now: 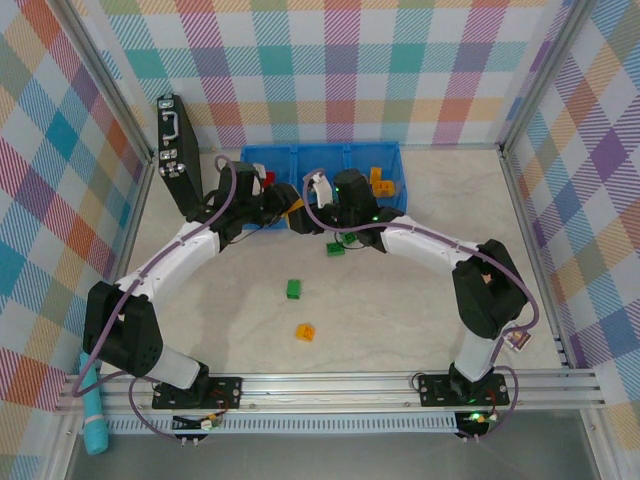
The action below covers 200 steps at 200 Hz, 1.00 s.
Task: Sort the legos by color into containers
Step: Pick up the lego from the middle-left of the table, then place the lego in the container.
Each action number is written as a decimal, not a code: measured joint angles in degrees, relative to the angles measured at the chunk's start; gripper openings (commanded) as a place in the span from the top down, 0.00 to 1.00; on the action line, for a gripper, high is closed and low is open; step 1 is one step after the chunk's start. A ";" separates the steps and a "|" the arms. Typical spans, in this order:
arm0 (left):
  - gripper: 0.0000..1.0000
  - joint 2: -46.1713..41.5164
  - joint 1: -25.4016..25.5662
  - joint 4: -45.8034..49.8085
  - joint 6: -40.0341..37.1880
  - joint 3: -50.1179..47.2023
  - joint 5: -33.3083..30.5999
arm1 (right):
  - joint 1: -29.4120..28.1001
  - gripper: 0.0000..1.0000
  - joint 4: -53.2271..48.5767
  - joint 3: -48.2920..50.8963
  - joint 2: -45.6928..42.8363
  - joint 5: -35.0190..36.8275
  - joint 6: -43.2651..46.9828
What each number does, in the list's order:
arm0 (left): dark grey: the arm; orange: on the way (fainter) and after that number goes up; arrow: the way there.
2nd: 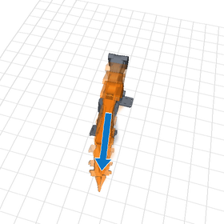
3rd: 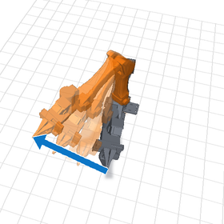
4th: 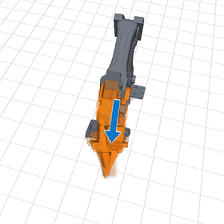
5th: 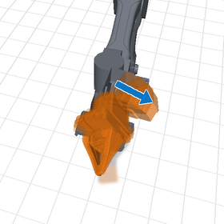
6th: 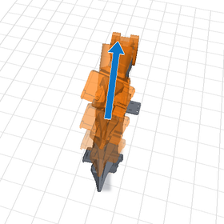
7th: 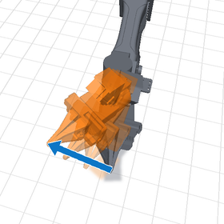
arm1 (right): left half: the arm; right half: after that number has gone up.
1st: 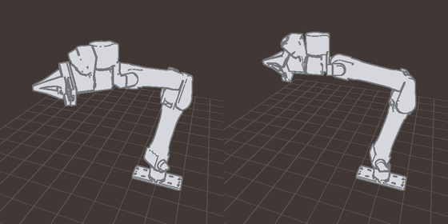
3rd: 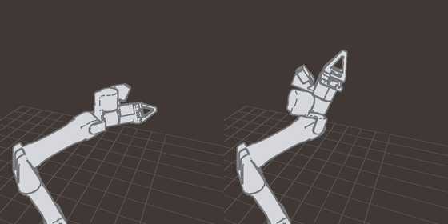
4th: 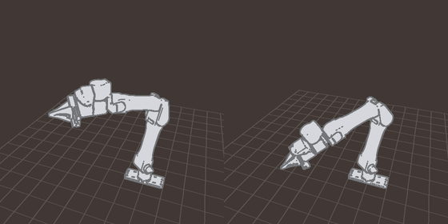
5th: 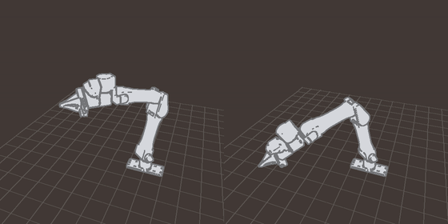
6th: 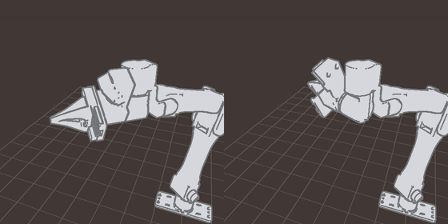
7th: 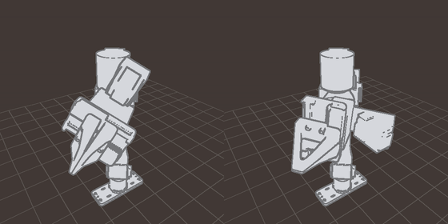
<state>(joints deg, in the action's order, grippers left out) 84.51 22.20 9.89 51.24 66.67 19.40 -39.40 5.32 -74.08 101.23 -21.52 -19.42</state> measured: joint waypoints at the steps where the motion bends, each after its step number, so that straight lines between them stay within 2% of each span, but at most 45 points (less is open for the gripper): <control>1: 0.69 -0.02 0.00 0.00 0.00 -0.02 -0.02 | 0.00 0.61 -0.02 0.00 -0.02 0.00 -0.02; 37: 0.55 -1.14 0.00 1.01 -1.14 -0.50 -0.48 | 0.02 0.66 -0.55 -0.31 0.20 0.20 0.09; 71: 0.37 -4.22 -0.02 7.67 -6.23 0.59 -2.58 | 1.88 0.68 -2.60 -0.31 0.22 2.14 0.61; 110: 0.37 -6.49 -1.95 14.38 -12.15 4.48 -5.42 | 5.11 0.68 -9.38 -1.20 -0.13 6.25 5.03; 153: 0.37 -10.43 -3.17 26.75 -20.28 5.42 -11.02 | 9.86 0.65 -19.74 -8.13 -0.26 16.44 11.08; 180: 0.38 -14.47 -2.08 33.11 -23.69 1.25 -14.53 | 12.57 0.65 -24.81 -12.48 0.04 22.12 12.72; 200: 0.38 -16.57 1.05 37.44 -25.14 -1.84 -16.76 | 13.68 0.64 -26.80 -15.85 1.75 25.51 13.11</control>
<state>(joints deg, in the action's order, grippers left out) 67.94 23.24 47.33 26.11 64.84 2.63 -25.71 -21.47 -89.93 102.98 3.99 -6.31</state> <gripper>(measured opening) 0.626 0.356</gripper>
